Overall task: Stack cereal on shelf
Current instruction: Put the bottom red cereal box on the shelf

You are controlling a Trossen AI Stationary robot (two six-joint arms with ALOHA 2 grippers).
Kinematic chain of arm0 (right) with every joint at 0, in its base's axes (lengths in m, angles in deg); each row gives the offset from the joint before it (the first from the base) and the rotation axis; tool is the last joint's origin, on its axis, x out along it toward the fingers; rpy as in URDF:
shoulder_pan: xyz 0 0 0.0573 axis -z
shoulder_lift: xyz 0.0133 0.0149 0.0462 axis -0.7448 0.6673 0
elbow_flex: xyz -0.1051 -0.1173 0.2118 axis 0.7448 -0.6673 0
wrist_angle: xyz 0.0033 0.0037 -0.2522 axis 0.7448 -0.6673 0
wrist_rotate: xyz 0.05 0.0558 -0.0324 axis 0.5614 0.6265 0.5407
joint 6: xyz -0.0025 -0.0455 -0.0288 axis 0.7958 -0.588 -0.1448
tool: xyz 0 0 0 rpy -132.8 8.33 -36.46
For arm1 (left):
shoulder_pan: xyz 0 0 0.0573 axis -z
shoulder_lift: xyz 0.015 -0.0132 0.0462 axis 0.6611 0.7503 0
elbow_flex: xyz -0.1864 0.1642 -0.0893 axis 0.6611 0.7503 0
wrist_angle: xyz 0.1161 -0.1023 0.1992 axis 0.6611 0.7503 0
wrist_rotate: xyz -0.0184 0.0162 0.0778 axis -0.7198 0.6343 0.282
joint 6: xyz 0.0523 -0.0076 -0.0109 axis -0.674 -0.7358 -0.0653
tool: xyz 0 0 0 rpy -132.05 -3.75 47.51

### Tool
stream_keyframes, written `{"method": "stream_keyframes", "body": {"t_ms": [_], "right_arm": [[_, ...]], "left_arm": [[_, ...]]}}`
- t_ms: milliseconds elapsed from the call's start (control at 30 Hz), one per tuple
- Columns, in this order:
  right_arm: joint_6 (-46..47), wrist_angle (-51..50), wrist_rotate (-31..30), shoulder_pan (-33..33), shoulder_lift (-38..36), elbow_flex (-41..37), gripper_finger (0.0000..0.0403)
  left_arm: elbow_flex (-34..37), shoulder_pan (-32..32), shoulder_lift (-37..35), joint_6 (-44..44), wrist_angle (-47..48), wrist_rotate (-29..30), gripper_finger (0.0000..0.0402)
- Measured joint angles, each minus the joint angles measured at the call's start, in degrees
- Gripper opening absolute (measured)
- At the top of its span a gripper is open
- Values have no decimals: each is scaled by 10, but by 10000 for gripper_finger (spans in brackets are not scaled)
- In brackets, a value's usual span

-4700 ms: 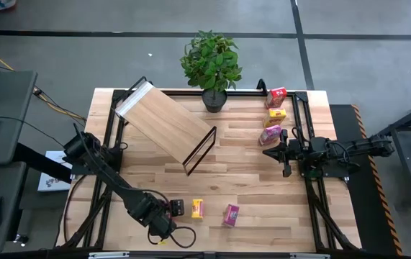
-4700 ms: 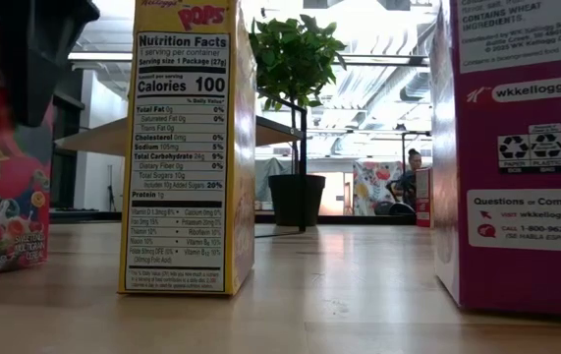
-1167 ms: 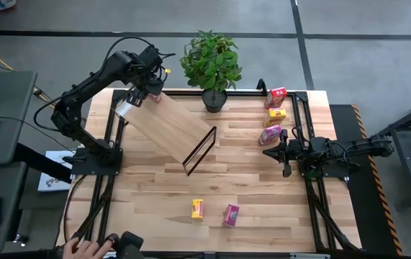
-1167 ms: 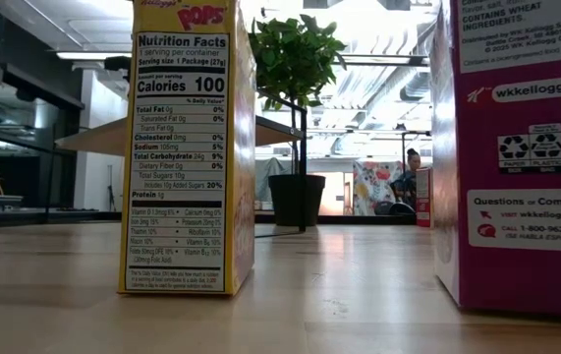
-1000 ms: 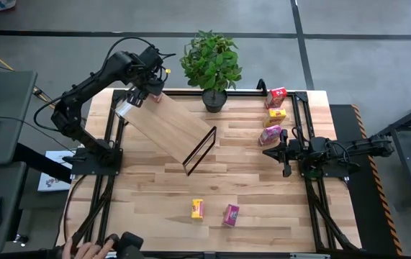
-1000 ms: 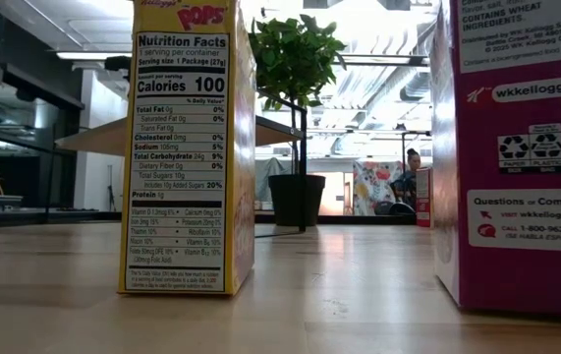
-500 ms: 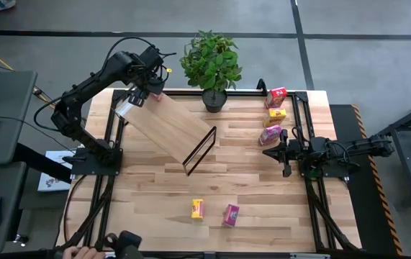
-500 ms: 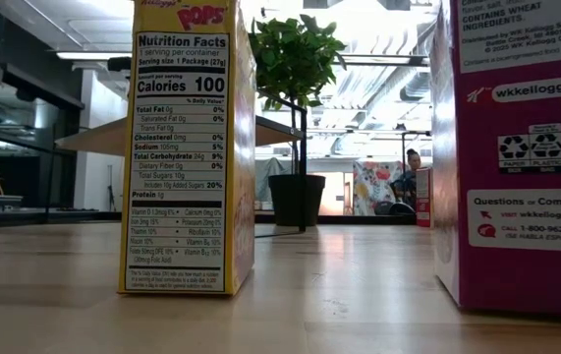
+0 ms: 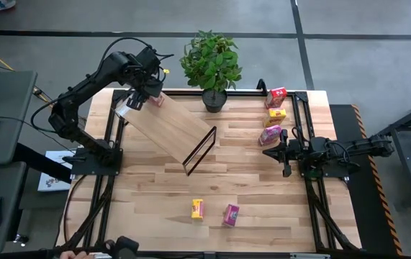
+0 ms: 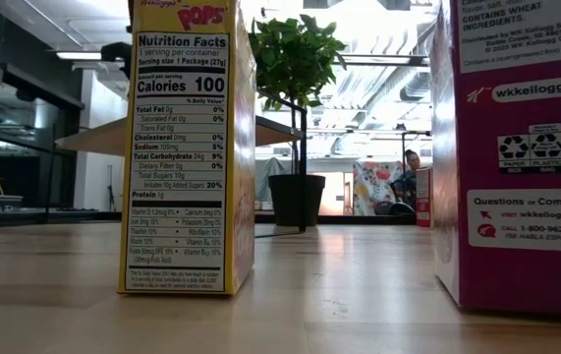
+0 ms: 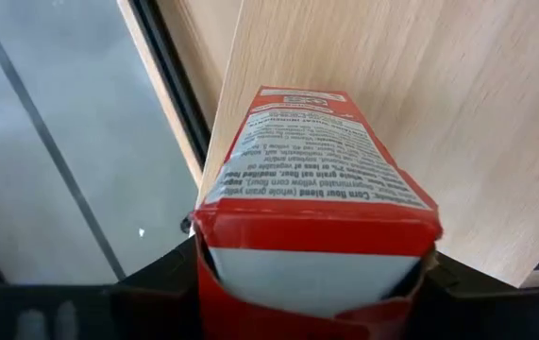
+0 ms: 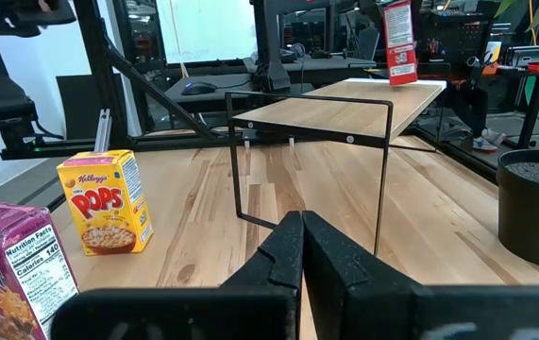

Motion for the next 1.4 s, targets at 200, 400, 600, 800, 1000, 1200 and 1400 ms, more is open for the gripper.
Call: {"method": "stream_keyframes", "body": {"t_ms": [200, 400, 600, 800, 1000, 1200, 1400], "right_arm": [[0, 0, 0, 0, 0, 0, 0], [0, 0, 0, 0, 0, 0, 0], [0, 0, 0, 0, 0, 0, 0], [0, 0, 0, 0, 0, 0, 0], [0, 0, 0, 0, 0, 0, 0], [0, 0, 0, 0, 0, 0, 0], [0, 0, 0, 0, 0, 0, 0]], "left_arm": [[0, -9, 9, 0, 2, 19, 188], [0, -15, 15, -3, 1, 24, 189], [0, -15, 15, -9, 0, 26, 206], [0, -15, 15, -9, 0, 32, 246], [0, -15, 15, -10, 0, 50, 275], [0, -15, 13, -11, -12, 68, 285], [0, -15, 3, -24, -13, 96, 285]]}}
